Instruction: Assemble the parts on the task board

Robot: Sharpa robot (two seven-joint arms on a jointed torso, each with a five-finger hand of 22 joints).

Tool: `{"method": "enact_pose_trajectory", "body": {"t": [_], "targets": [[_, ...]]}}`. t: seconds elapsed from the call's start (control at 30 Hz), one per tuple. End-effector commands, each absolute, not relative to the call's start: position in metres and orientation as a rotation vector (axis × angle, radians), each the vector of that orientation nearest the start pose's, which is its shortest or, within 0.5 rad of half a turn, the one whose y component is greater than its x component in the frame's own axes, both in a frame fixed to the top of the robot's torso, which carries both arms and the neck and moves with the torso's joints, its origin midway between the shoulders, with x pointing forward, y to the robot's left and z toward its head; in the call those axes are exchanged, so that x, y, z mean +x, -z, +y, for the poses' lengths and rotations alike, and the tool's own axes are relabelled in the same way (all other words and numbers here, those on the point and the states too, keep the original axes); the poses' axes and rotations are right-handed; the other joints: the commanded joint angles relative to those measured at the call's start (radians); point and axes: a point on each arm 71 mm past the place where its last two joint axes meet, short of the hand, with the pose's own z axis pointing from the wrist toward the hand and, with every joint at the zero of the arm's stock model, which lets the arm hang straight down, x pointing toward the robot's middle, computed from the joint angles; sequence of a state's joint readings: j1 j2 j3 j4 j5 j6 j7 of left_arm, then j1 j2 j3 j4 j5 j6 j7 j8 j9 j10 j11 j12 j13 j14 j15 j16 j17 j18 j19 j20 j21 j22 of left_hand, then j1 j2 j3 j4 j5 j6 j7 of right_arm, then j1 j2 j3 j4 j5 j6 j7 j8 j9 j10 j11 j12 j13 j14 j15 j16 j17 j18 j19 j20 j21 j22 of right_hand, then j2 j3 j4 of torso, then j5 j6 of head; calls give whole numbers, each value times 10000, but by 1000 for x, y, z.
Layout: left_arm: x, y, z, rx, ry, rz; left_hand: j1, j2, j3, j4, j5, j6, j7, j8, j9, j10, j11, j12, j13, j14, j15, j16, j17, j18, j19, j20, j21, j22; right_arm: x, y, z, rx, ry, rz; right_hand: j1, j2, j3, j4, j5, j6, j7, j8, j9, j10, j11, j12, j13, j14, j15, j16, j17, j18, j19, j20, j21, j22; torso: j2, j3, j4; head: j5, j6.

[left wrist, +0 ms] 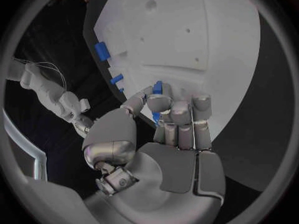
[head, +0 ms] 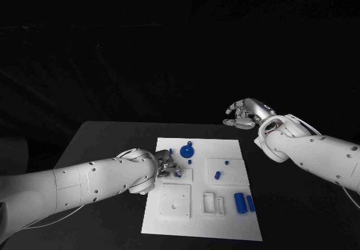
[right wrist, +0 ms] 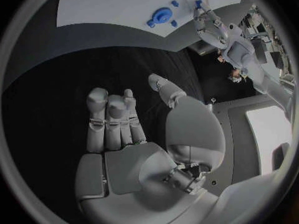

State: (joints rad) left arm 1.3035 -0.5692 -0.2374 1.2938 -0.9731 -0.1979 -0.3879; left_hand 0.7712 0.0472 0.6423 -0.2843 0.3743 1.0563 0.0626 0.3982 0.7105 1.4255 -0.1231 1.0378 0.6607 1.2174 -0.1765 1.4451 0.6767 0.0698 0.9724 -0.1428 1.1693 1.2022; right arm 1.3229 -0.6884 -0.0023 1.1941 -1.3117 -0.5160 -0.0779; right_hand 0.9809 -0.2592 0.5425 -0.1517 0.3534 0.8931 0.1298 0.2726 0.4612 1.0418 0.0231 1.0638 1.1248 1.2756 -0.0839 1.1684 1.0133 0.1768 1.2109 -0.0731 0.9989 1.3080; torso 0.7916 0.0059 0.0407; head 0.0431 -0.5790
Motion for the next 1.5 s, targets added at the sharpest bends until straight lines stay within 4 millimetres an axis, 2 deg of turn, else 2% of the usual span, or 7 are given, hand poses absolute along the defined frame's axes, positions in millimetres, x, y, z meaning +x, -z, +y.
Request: {"method": "enact_pose_trajectory", "body": {"t": [0.03, 0.33, 0.77, 1.5], "targets": [[514, 241, 150, -2412, 4946, 21087, 14, 104, 42, 22, -52, 2167, -979, 19, 2156, -143, -188, 54, -11, 486, -586, 36, -19, 160, 70, -1297, 48, 12, 567, 111, -227, 864, -5653, 13622, 58, 29, -41, 6, 63, 30, 57, 55, -12, -89, -7, -1, -17, -53, -36, -37, 12, 850, -27, -28, -68, 21, 0, -2, 7, -1, 26], [511, 238, 151, -2670, 5207, 20555, 51, 147, 103, -12, 1, 2173, -982, 8, 2157, -154, -192, 75, -37, 485, -583, 52, -40, 173, 73, -1301, 55, 22, 567, 111, -228, 869, -5634, 13619, 49, 30, -48, 13, 96, 34, 55, 57, -13, -89, -9, 4, -23, -51, -38, -39, 15, 850, -24, -27, -71, 24, 1, -14, 3, -15, 26], [509, 235, 153, -3134, 5437, 19734, 51, 174, 119, -4, 9, 2184, -985, 8, 2160, -156, -195, 91, -50, 494, -585, 63, -53, 179, 89, -1303, 66, 29, 567, 111, -230, 886, -5597, 13641, 36, 29, -59, 20, 119, 40, 53, 60, -13, -87, -11, 10, -29, -47, -40, -39, 18, 850, -19, -26, -72, 28, 2, -4, 10, -34, 18], [507, 243, 151, -2969, 5265, 20014, 39, 200, 133, -2, -25, 2181, -984, -3, 2159, -164, -195, 104, -68, 497, -587, 66, -74, 186, 103, -1306, 81, 39, 567, 112, -229, 869, -5611, 13697, 24, 36, -69, 29, 137, 46, 50, 63, -14, -85, -14, 17, -37, -44, -43, -41, 21, 850, -14, -26, -75, 32, -3, 5, -3, -4, 15]]}}
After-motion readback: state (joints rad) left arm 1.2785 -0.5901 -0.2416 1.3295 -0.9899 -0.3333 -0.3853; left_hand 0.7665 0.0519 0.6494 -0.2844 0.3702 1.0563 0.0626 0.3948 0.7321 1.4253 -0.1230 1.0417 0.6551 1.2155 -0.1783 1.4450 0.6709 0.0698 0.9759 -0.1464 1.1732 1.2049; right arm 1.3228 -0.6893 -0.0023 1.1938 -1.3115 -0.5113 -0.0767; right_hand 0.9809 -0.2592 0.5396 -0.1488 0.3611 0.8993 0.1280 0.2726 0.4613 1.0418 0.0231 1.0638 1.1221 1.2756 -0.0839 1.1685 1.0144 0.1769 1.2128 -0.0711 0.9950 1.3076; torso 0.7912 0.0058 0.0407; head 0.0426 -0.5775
